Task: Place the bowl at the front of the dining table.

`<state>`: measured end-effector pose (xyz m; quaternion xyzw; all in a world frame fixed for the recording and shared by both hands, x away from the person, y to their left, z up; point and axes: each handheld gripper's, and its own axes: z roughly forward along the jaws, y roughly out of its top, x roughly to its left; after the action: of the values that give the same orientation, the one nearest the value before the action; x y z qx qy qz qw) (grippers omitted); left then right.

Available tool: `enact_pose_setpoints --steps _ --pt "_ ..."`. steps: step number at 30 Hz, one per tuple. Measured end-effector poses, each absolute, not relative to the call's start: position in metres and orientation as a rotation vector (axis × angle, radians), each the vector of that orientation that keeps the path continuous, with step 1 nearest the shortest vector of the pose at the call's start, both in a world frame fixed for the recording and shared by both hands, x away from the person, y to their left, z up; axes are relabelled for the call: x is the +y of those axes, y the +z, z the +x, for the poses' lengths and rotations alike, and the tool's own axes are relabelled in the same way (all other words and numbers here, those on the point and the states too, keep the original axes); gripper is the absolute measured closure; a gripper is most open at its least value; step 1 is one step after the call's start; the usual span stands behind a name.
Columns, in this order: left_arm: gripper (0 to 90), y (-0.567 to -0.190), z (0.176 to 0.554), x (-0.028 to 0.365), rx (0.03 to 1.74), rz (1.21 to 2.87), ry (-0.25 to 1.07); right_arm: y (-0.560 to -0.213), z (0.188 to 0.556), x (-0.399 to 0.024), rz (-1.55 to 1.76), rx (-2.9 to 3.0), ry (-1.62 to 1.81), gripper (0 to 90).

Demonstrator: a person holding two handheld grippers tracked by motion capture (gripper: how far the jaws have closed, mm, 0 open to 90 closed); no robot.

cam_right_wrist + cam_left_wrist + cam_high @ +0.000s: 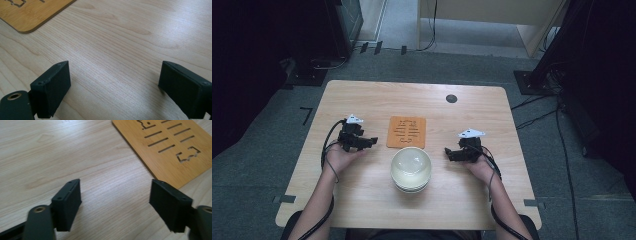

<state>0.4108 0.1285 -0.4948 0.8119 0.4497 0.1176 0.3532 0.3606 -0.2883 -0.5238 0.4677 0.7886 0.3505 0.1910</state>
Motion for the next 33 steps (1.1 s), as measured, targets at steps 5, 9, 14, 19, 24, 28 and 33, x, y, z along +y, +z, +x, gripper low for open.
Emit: enact_pose_setpoints --steps 5,9,14,19,24,28,33 --pt "25.6 -0.492 0.409 0.129 1.133 2.138 0.311 -0.524 0.361 -0.288 1.311 2.214 0.983 9.6" --pt "27.9 -0.491 0.410 0.129 1.130 2.112 0.284 -0.524 0.361 -0.288 1.312 2.214 0.984 9.6" --pt "30.7 -0.490 0.410 0.128 1.149 2.119 0.273 -0.524 0.361 -0.288 1.312 2.215 0.983 9.5" --pt "31.3 -0.486 0.408 0.126 1.118 2.131 0.265 -0.524 0.361 -0.288 1.311 2.215 0.984 9.5" --pt "29.9 -0.480 0.407 0.123 1.120 2.144 0.168 -0.524 0.361 -0.288 1.309 2.216 0.985 9.5" --pt "30.3 -0.476 0.405 0.120 1.102 2.162 0.171 -0.524 0.361 -0.288 1.303 2.224 0.989 9.5" --pt "30.4 -0.474 0.404 0.117 1.097 2.175 0.142 -0.524 0.361 -0.288 1.301 2.226 0.991 9.5"
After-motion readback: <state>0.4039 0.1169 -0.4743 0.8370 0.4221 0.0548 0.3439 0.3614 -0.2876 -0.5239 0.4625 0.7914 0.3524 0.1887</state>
